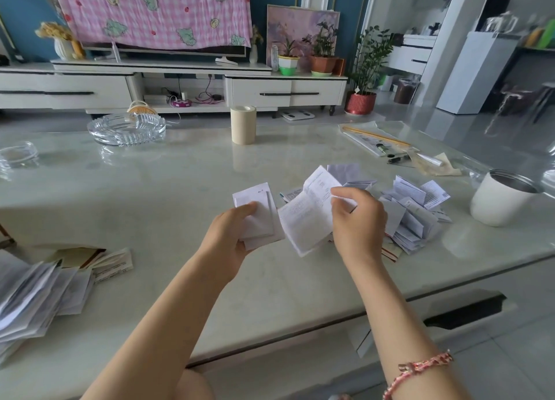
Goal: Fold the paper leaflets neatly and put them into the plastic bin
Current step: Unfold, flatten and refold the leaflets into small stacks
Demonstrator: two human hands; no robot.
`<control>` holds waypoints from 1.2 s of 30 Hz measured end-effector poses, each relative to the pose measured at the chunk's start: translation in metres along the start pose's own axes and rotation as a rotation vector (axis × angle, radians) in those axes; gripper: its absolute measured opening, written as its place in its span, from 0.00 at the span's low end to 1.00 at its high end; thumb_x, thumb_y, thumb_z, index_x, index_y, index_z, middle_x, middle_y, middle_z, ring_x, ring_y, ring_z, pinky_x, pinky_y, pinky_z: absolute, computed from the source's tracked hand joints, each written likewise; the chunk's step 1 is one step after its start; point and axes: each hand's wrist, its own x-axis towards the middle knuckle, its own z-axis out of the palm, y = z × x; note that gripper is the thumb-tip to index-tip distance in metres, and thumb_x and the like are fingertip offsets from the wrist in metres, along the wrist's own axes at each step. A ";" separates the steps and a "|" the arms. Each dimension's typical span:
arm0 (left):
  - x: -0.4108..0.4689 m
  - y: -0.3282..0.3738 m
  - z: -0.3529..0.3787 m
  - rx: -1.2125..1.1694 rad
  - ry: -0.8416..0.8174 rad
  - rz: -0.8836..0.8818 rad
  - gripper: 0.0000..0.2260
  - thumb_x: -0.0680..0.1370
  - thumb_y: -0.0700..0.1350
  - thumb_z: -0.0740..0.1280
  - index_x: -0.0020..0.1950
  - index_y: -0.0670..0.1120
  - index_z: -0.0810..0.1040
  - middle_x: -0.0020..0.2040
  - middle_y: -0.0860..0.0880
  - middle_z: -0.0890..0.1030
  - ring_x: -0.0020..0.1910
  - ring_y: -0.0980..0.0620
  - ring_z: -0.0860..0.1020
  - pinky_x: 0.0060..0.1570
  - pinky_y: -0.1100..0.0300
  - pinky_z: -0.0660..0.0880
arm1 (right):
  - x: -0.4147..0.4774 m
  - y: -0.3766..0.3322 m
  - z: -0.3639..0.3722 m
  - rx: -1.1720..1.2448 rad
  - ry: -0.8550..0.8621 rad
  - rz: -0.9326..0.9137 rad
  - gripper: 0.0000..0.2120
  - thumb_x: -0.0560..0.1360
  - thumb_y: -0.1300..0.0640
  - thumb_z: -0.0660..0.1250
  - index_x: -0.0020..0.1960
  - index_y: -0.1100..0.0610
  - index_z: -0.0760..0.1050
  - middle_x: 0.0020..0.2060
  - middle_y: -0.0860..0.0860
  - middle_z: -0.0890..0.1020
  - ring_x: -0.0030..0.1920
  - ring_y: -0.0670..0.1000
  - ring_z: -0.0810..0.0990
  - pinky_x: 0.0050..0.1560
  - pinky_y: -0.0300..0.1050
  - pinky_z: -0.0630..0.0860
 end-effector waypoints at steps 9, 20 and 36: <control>-0.010 0.006 0.003 -0.193 -0.035 -0.021 0.11 0.77 0.40 0.62 0.60 0.42 0.74 0.52 0.43 0.77 0.46 0.46 0.78 0.54 0.49 0.76 | 0.003 0.001 -0.001 0.435 0.101 0.386 0.10 0.73 0.67 0.62 0.44 0.53 0.77 0.40 0.46 0.79 0.40 0.44 0.76 0.39 0.32 0.73; -0.019 0.005 0.010 -0.122 -0.270 -0.006 0.12 0.78 0.41 0.59 0.55 0.39 0.77 0.59 0.40 0.79 0.58 0.42 0.78 0.63 0.46 0.70 | -0.024 -0.024 0.013 0.557 -0.343 0.455 0.16 0.79 0.52 0.60 0.38 0.58 0.79 0.29 0.48 0.81 0.30 0.44 0.79 0.29 0.37 0.77; -0.016 0.017 -0.005 -0.305 -0.149 0.022 0.10 0.79 0.41 0.59 0.57 0.41 0.75 0.54 0.41 0.81 0.55 0.44 0.79 0.56 0.48 0.74 | -0.013 -0.011 0.016 0.711 -0.241 0.611 0.13 0.72 0.69 0.62 0.56 0.64 0.77 0.43 0.58 0.81 0.38 0.55 0.80 0.32 0.38 0.74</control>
